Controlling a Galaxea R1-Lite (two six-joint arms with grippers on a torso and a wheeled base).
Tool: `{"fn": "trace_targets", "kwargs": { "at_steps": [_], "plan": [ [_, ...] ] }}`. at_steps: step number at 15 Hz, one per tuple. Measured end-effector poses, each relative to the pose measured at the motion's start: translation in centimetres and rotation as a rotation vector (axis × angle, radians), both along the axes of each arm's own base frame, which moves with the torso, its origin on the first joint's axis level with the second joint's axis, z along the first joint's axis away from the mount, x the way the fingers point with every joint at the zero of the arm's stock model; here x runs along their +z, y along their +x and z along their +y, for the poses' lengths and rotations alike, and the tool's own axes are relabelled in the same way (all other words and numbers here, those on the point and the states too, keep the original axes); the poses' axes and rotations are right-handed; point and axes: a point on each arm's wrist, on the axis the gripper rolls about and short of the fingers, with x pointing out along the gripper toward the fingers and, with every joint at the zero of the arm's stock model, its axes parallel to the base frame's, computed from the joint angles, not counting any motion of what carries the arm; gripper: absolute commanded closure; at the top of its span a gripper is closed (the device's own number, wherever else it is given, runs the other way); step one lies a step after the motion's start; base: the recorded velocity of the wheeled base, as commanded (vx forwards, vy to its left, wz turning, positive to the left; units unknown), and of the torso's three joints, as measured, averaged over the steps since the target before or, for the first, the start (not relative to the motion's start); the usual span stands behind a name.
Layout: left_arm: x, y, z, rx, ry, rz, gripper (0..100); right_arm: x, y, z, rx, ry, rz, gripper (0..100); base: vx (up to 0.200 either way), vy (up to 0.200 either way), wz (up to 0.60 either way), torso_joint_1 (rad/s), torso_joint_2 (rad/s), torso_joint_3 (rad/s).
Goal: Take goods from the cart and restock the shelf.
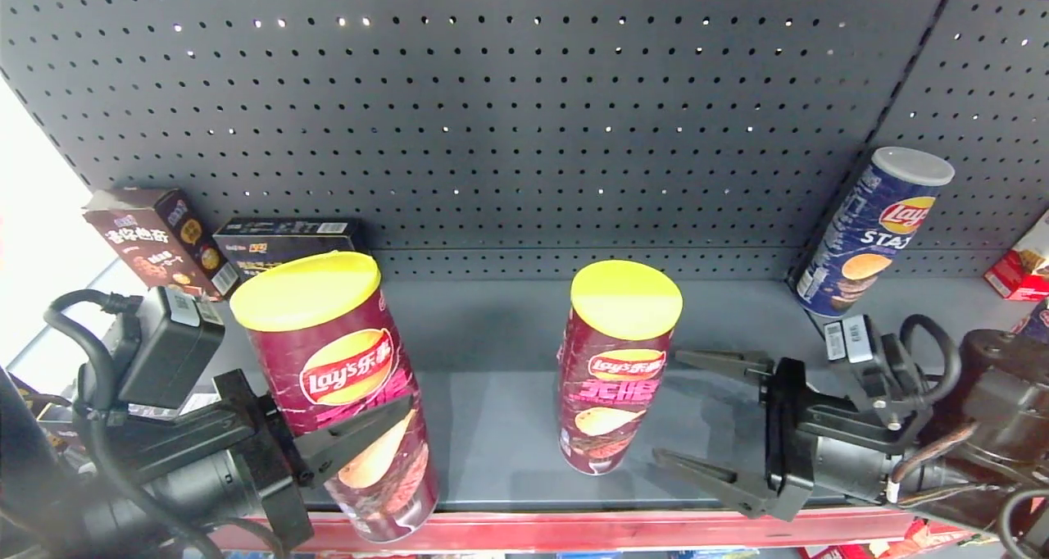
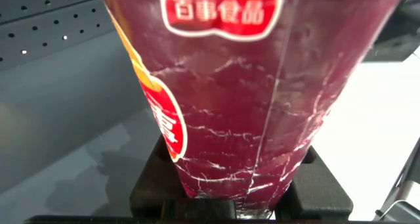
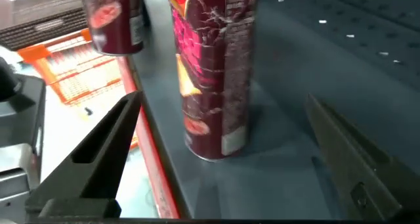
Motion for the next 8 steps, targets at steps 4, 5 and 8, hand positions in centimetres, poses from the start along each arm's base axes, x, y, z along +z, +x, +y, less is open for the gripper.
{"fn": "trace_targets", "kwargs": {
  "at_steps": [4, 5, 8],
  "plan": [
    [0.2, 0.0, -0.1, -0.006, -0.001, -0.008, 100, 2.6, -3.4, -2.6, -0.088, 0.010, -0.014, 0, 0.000, 0.000, 0.00, 0.000, 0.00, 0.000],
    [0.2, 0.0, -0.1, -0.006, -0.001, -0.009, 100, 3.0, -4.4, -3.2, -0.122, 0.005, -0.005, 0, 0.000, 0.000, 0.00, 0.000, 0.00, 0.000],
    [0.1, -0.1, 0.0, -0.006, 0.001, -0.005, 100, 4.1, -8.3, -5.2, -0.226, -0.003, 0.011, 0, 0.000, 0.000, 0.00, 0.000, 0.00, 0.000]
  ]
}}
